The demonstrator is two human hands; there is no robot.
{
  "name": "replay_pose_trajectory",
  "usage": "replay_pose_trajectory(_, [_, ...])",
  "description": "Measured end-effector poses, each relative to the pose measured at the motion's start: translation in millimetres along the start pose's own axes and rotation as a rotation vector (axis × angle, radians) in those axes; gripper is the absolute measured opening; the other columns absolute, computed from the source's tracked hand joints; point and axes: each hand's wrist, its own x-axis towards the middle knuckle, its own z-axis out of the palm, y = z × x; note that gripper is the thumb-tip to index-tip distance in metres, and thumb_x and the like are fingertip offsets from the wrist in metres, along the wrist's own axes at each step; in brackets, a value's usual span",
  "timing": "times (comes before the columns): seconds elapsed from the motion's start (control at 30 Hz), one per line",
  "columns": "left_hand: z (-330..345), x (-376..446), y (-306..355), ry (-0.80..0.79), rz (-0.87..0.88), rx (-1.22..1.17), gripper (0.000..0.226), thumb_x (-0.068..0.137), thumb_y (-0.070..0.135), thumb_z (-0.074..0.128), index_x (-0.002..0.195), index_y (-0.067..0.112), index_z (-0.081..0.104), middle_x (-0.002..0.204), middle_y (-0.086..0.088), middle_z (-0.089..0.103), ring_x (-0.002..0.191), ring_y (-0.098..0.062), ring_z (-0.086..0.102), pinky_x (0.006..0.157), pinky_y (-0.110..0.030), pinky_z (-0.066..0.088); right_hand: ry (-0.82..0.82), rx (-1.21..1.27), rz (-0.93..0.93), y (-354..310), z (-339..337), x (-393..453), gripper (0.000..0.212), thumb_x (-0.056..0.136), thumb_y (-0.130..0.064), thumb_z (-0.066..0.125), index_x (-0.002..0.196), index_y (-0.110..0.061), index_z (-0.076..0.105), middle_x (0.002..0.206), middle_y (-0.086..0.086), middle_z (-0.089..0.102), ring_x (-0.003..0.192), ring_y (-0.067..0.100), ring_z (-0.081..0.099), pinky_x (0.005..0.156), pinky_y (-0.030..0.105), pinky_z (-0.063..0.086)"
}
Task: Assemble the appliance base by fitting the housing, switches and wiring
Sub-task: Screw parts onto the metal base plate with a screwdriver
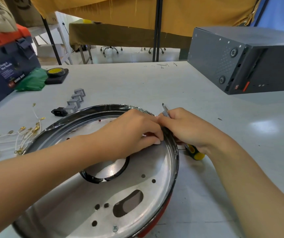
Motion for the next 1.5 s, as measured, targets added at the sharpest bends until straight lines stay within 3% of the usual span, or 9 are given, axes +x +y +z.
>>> replay_pose_trajectory(0.37, [0,-1,1,0.011,-0.024,-0.054,0.009,0.084,0.008,0.068,0.089,0.009,0.075,0.091,-0.001,0.070,0.081,-0.014,0.062,0.080,-0.019,0.044,0.035,-0.017,-0.024,3,1,1,0.044,0.093,-0.030,0.049,0.071,0.006,0.039,0.067,0.007,0.032,0.063,0.024,0.024,0.051,0.031,0.019])
replay_pose_trajectory(0.57, [4,-4,2,0.013,0.007,0.049,0.007,0.084,0.008,0.065,0.087,0.009,0.071,0.087,-0.001,0.067,0.075,-0.019,0.061,0.073,-0.031,0.046,0.058,-0.053,-0.042,5,2,2,0.043,0.093,-0.032,0.048,0.070,0.003,0.042,0.066,0.006,0.033,0.060,0.021,0.027,0.053,0.032,0.021])
replay_pose_trajectory(0.7, [6,-5,3,0.056,-0.039,0.016,0.004,0.081,0.009,0.066,0.080,0.009,0.070,0.075,0.001,0.064,0.066,-0.013,0.057,0.068,-0.020,0.044,0.073,-0.064,-0.061,6,2,2,0.038,0.094,-0.032,0.049,0.067,-0.006,0.045,0.063,0.005,0.032,0.055,0.013,0.028,0.054,0.032,0.022])
replay_pose_trajectory(0.93, [8,-6,5,0.113,-0.151,-0.080,0.010,0.074,0.003,0.065,0.072,0.012,0.066,0.064,0.006,0.060,0.060,-0.007,0.055,0.064,-0.010,0.041,0.083,-0.068,-0.081,7,3,3,0.038,0.094,-0.032,0.049,0.067,-0.006,0.042,0.061,0.002,0.030,0.054,0.010,0.025,0.054,0.031,0.021])
replay_pose_trajectory(1.07, [3,-8,1,0.131,-0.189,-0.173,0.014,0.075,0.001,0.067,0.079,0.013,0.072,0.071,0.001,0.068,0.069,-0.010,0.061,0.069,-0.020,0.048,0.086,-0.070,-0.079,8,3,4,0.044,0.093,-0.034,0.050,0.067,0.001,0.039,0.060,0.001,0.032,0.054,0.010,0.027,0.055,0.031,0.022])
replay_pose_trajectory(1.27, [3,-7,2,0.125,-0.128,-0.137,0.014,0.078,0.002,0.069,0.085,0.012,0.075,0.081,0.003,0.071,0.074,-0.010,0.065,0.076,-0.025,0.050,0.079,-0.057,-0.086,10,2,4,0.037,0.093,-0.035,0.050,0.063,-0.013,0.043,0.052,-0.007,0.029,0.048,0.007,0.024,0.052,0.028,0.021])
replay_pose_trajectory(1.5, [4,-7,2,0.133,-0.082,-0.083,0.013,0.077,0.000,0.068,0.083,0.011,0.073,0.076,0.005,0.068,0.069,-0.006,0.060,0.071,-0.015,0.046,0.061,-0.076,-0.087,8,1,3,0.045,0.094,-0.033,0.049,0.069,0.003,0.040,0.058,-0.001,0.031,0.051,0.008,0.025,0.051,0.028,0.022])
